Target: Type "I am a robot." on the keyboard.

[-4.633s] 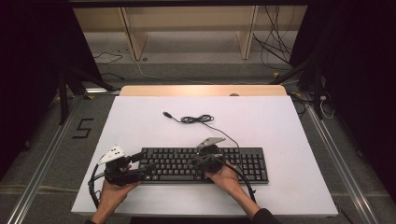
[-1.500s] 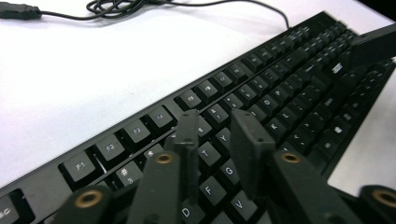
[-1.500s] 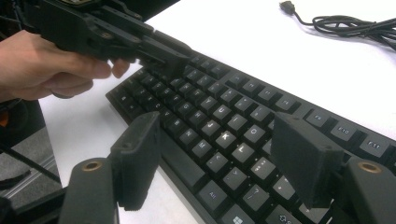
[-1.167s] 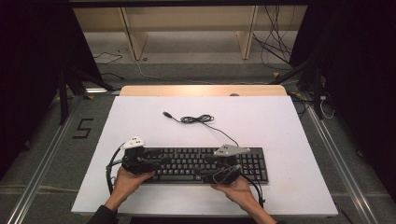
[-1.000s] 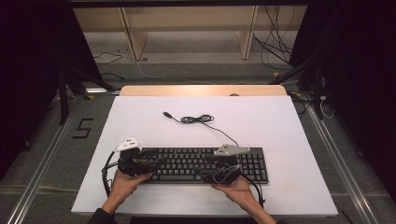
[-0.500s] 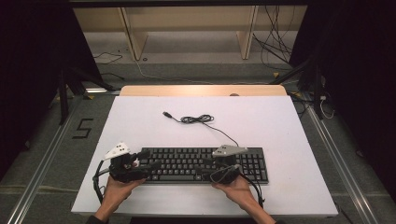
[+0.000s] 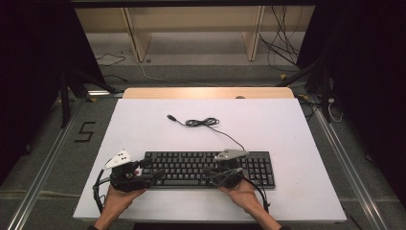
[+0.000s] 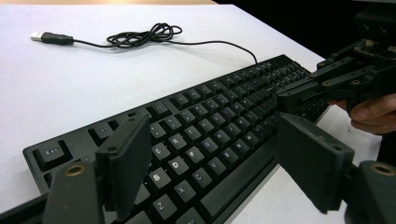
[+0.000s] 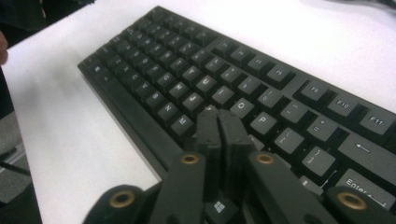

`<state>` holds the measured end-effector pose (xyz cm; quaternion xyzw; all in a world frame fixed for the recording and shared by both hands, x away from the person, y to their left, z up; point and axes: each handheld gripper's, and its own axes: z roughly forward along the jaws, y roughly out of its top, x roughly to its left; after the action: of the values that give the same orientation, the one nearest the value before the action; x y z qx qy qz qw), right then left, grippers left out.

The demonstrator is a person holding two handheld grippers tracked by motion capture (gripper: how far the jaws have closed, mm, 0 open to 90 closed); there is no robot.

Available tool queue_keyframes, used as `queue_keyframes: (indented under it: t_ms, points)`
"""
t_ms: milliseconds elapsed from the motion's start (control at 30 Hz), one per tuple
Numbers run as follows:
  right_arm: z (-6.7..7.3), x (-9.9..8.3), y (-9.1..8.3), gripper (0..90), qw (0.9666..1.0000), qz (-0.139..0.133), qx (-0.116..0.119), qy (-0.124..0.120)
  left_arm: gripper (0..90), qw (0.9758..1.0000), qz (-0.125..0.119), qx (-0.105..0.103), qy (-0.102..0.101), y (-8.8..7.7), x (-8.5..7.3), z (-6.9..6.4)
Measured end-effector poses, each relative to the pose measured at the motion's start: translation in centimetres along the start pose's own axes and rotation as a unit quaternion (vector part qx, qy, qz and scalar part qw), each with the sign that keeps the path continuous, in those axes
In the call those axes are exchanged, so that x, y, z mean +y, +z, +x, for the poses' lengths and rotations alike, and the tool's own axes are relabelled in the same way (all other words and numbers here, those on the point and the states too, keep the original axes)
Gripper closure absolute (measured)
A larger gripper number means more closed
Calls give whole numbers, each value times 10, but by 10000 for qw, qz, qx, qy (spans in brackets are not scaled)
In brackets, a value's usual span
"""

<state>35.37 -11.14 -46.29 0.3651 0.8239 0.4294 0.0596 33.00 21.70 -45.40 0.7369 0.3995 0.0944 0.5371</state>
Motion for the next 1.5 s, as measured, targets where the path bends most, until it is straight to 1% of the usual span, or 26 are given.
queue_keyframes:
  t_ms: [167, 367, 467, 600, 733, 867, 967, 1100, 1167, 1233, 1267, 1367, 1500]
  points:
    - [1, -1, 5, 900, 9999, 129, -8, -78, 264, 10000, 6, 1, -7, -1, -1, 0]
    - [1, -2, 11, 900, 9997, 218, -47, -109, 263, 10000, 6, -10, -31, -1, -2, -1]
    - [1, -3, 13, 900, 9996, 265, -65, -119, 263, 10000, 28, -19, 0, 0, -3, -2]
    - [1, -4, 17, 900, 9993, 331, -120, -137, 263, 10000, 50, -33, 13, 0, -3, -2]
    - [1, -5, 20, 900, 9988, 409, -192, -209, 263, 10000, 55, -32, 18, 1, -3, -2]
    - [3, -7, 21, 900, 9986, 386, -279, -232, 263, 10000, 63, -35, 25, 1, -4, -3]
    - [4, -8, 21, 900, 9986, 352, -305, -232, 263, 10000, 57, -35, 14, 2, -4, -3]
    - [0, -8, 19, 895, 9994, 283, -202, -80, 263, 10000, 59, -39, 21, 2, -3, -3]
    - [-1, -7, 16, 832, 9997, 200, -141, -17, 263, 10000, 53, -41, 1, 2, -4, -3]
    - [-2, -6, 11, 815, 9999, 93, -128, 25, 263, 10000, 57, -42, 4, 2, -4, -3]
    - [-3, -5, 8, 784, 9999, 31, -104, 56, 263, 10000, 56, -45, 3, 2, -4, -3]
    - [-6, -4, -1, 748, 9998, -142, -64, 103, 262, 10000, 61, -55, 15, 1, -3, -3]
    - [-9, -3, -12, 677, 9993, -338, -20, 140, 262, 10000, 62, -51, 9, 2, -3, -3]
